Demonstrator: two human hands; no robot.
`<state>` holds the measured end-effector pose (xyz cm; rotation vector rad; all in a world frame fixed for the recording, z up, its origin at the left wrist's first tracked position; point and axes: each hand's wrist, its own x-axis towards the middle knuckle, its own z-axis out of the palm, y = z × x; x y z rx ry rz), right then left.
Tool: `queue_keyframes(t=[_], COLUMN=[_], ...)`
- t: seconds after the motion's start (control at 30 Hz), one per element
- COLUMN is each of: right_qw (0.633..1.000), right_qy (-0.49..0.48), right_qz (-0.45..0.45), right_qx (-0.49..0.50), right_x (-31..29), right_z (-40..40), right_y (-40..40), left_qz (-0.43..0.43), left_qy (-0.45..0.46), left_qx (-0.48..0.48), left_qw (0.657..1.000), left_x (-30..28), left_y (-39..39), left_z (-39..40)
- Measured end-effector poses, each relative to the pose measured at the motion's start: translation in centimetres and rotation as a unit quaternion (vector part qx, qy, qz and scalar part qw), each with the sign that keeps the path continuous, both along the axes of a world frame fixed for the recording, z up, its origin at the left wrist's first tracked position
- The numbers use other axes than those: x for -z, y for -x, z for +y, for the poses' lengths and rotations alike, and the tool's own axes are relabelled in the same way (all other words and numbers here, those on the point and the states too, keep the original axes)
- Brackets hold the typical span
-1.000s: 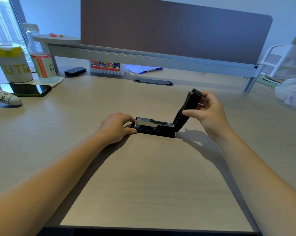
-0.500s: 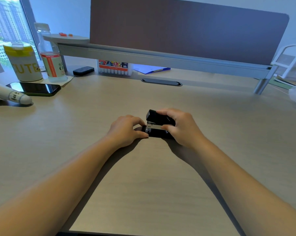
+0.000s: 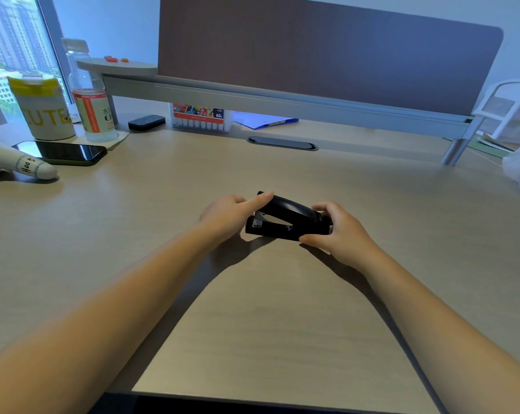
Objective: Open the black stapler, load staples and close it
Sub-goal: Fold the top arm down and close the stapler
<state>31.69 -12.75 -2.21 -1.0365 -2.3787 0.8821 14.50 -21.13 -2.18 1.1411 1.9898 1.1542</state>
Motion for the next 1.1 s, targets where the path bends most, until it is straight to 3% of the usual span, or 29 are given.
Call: queue_keyframes(t=[0.13,0.53,0.67,0.83,1.1], right_qw=[1.000,0.999,0.999,0.995,0.992], right_qy=[-0.013,-0.008,-0.026,-0.061,-0.078], right_qz=[0.019,0.040,0.000,-0.062,-0.067], right_qx=[0.008,0.017,0.036,0.052,0.078], right_x=[0.4,0.7,0.7,0.7,1.3], right_z=[-0.1,-0.2,0.3,1.0,4.3], right_y=[0.0,-0.2,-0.7,-0.7,1.2], left_qz=[0.017,0.018,0.023,0.191,0.252], left_qy=[-0.001,-0.017,0.004,0.053,0.034], left_qx=[-0.041,-0.031,0.007,0.054,0.024], left_qw=[0.999,0.999,1.000,0.979,0.967], left_x=[0.4,0.7,0.4,0.7,1.4], left_y=[-0.2,-0.1,0.4,1.5,2.7], left_z=[0.2,-0.1,-0.1,-0.6,2.5])
